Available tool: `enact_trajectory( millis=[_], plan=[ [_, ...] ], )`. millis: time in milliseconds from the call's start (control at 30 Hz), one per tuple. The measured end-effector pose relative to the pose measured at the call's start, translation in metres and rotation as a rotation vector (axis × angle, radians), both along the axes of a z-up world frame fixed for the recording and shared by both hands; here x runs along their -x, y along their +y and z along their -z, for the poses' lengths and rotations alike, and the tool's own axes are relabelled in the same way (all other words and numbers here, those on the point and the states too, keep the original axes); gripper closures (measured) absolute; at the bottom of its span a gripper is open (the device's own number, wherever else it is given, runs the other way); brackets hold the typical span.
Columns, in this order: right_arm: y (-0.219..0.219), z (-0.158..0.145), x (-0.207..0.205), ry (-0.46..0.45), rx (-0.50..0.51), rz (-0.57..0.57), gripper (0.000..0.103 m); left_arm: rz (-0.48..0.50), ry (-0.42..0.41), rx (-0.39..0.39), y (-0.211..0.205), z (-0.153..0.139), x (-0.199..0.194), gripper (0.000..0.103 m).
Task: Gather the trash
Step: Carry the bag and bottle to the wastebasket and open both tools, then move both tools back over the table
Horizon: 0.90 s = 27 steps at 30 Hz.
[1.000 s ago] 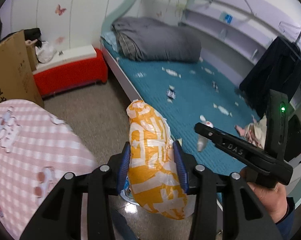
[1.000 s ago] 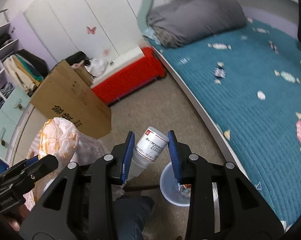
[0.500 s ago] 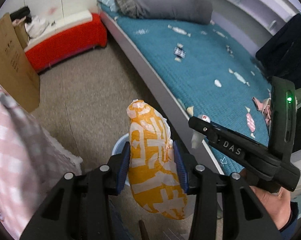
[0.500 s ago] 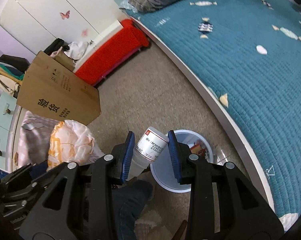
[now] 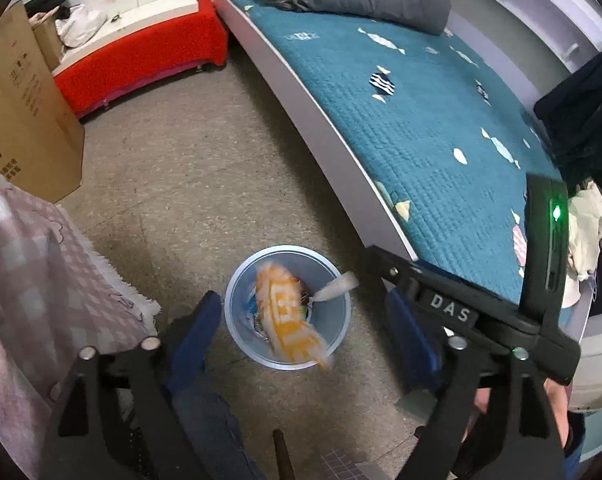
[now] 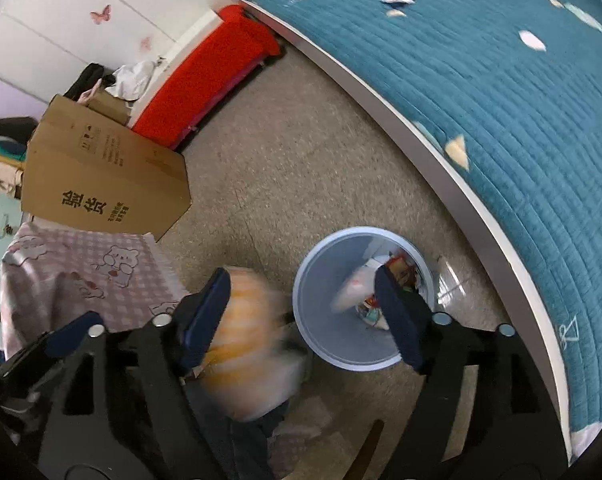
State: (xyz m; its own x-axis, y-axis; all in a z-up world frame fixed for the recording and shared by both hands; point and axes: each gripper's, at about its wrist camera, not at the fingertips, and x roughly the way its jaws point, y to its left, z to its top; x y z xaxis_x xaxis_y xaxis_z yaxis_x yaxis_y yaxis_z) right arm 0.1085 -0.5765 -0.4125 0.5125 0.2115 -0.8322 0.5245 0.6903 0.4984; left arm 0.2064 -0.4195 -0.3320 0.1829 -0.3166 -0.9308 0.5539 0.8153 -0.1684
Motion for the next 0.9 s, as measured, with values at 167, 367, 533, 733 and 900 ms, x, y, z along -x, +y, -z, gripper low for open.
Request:
enact_trajectory(
  millis=[167, 367, 533, 733, 900],
  plan=[
    [-0.006, -0.008, 0.014, 0.008, 0.028, 0.062, 0.006, -0.016, -0.010, 0.020, 0.000, -0.009, 0.000, 0.016],
    [-0.014, -0.036, 0.027, -0.021, 0.071, 0.110, 0.006, 0.009, -0.065, 0.075, -0.001, -0.041, 0.013, 0.015],
    [-0.012, -0.070, 0.032, -0.073, 0.106, 0.124, 0.006, 0.028, -0.130, 0.131, 0.007, -0.077, 0.028, 0.013],
    [0.009, -0.120, 0.035, -0.140, 0.162, 0.103, 0.006, 0.042, -0.235, 0.187, 0.034, -0.124, 0.046, 0.013],
    [0.037, -0.166, 0.032, -0.213, 0.210, 0.065, 0.006, 0.012, -0.319, 0.238, 0.073, -0.162, 0.055, 0.012]
  ],
)
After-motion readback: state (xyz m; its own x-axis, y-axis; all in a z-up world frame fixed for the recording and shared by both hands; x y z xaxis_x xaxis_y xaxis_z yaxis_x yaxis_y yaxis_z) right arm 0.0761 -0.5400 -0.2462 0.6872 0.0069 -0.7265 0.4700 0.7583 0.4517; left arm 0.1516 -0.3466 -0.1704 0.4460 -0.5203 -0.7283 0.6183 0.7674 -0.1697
